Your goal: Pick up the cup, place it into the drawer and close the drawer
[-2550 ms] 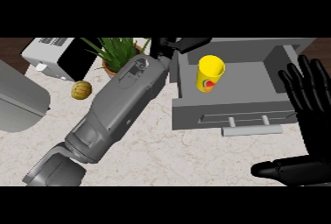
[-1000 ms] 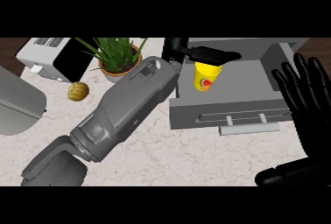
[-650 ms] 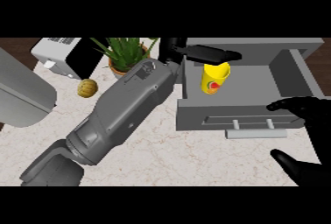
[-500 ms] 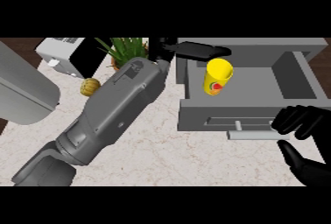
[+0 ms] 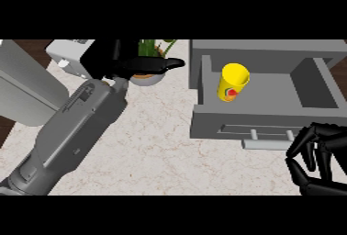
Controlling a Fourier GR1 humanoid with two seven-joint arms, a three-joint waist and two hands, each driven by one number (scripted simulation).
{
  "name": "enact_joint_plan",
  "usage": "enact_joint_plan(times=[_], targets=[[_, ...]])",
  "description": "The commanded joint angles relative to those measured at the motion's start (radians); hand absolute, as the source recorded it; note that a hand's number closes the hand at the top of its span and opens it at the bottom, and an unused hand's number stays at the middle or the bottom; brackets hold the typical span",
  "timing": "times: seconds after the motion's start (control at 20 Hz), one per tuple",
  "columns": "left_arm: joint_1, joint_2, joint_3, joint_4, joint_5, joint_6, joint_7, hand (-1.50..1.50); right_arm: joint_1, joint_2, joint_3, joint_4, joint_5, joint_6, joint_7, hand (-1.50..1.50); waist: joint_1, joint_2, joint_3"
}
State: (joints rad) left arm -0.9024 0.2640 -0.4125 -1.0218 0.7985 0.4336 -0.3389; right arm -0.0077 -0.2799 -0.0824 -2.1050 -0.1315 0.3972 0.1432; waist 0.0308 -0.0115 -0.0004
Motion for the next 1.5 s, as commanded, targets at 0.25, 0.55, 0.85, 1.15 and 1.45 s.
enact_joint_plan(times=[0.25, 0.55, 0.85, 1.15, 1.45], targets=[[0.419, 0.179, 0.051, -0.327, 0.023, -0.117, -0.015, -1.5, 0.006, -0.008, 0.042, 0.079, 0.177, -0.008, -0.034, 1.5, -0.009, 0.008, 0.0], [0.496, 0.233, 0.081, -0.422, 0.033, -0.129, 0.015, -1.5, -0.034, -0.098, 0.192, 0.161, 0.533, -0.021, -0.213, 1.5, 0.003, 0.009, 0.001], [0.636, 0.297, 0.155, -0.475, 0.045, -0.235, -0.017, -1.5, -0.12, -0.037, 0.32, 0.409, 0.78, -0.173, -0.277, 1.5, -0.005, 0.013, 0.001], [0.741, 0.291, 0.207, -0.482, 0.023, -0.307, -0.04, -1.5, -0.268, -0.006, 0.269, 0.729, 0.835, -0.24, -0.374, -1.5, -0.012, 0.014, 0.001], [0.744, 0.315, 0.293, -0.476, 0.041, -0.393, 0.012, -1.5, -0.418, 0.063, 0.295, 0.97, 0.949, -0.288, -0.363, -1.5, -0.016, 0.014, 0.001]])
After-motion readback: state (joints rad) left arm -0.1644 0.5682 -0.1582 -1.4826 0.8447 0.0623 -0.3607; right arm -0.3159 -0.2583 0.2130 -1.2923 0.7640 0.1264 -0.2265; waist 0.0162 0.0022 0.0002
